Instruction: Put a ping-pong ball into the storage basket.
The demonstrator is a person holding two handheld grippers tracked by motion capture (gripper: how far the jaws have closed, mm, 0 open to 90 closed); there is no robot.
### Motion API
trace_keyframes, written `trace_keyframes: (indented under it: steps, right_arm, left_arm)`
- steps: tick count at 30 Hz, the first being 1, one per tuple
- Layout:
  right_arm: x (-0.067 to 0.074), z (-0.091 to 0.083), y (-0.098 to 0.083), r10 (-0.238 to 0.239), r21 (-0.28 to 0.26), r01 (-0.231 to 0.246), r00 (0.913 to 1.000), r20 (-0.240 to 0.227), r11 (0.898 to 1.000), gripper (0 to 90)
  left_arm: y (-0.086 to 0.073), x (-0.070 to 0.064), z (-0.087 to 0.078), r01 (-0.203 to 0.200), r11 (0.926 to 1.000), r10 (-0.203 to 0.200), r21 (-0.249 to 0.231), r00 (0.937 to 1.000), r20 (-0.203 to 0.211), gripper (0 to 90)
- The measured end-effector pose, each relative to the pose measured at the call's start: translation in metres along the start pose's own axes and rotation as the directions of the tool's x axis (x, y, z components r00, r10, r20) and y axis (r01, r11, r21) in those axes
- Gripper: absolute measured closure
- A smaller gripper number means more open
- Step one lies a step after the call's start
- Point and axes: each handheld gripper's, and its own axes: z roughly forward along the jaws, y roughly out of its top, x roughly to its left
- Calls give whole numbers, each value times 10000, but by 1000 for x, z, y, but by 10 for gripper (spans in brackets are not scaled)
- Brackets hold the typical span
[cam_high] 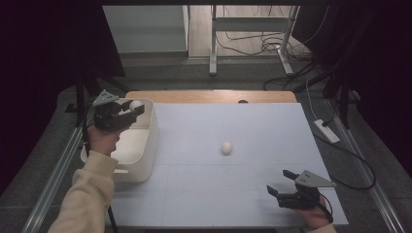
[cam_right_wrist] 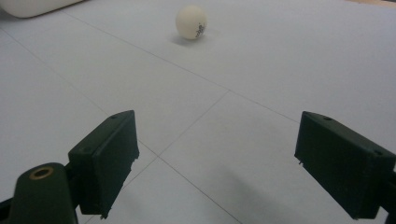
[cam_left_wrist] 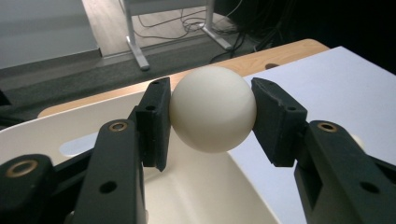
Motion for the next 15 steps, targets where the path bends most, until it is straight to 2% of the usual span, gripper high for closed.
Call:
trace_keyframes:
  steps: [15]
  right_arm:
    - [0,0,0,19,-9,-19,10000,4,10000,132]
  left_arm:
    - [0,15,9,290,9985,-270,473,9987,-424,505]
